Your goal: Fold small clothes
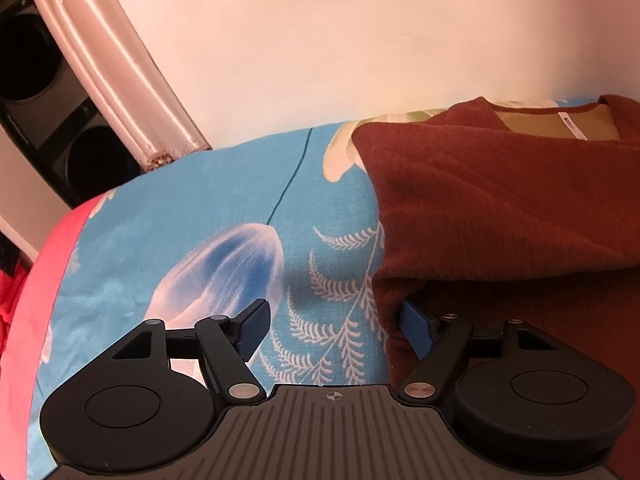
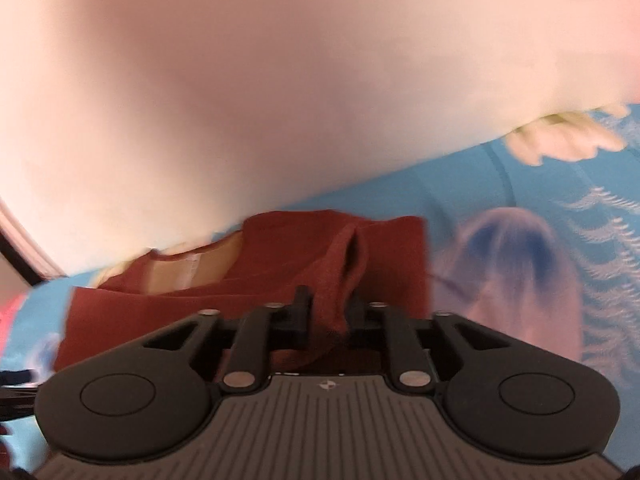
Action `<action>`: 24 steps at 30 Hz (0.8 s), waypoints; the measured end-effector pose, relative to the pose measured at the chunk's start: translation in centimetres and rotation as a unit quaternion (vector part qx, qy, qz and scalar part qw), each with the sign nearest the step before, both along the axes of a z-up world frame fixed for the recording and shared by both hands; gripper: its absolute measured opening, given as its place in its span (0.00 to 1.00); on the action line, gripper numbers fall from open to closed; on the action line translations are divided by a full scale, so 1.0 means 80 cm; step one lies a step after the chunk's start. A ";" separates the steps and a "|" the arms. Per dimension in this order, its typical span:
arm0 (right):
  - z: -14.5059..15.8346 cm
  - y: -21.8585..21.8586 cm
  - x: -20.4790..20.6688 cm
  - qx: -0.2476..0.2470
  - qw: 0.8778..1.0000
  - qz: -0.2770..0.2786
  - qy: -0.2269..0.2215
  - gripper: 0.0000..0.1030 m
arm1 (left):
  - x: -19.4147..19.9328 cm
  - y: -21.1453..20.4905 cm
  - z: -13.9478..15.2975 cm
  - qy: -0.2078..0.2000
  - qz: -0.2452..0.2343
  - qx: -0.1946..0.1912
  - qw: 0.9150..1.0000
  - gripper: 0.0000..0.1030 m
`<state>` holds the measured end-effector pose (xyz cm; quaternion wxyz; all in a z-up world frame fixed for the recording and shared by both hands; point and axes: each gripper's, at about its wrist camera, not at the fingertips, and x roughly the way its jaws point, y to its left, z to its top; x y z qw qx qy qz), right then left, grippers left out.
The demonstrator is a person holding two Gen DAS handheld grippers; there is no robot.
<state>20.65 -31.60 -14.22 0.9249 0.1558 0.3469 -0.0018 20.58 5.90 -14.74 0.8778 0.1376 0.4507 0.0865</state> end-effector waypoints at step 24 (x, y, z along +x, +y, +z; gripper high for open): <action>-0.014 -0.008 0.004 0.005 0.995 -0.088 0.045 0.37 | 0.007 -0.017 0.001 0.046 -0.042 0.006 0.998 1.00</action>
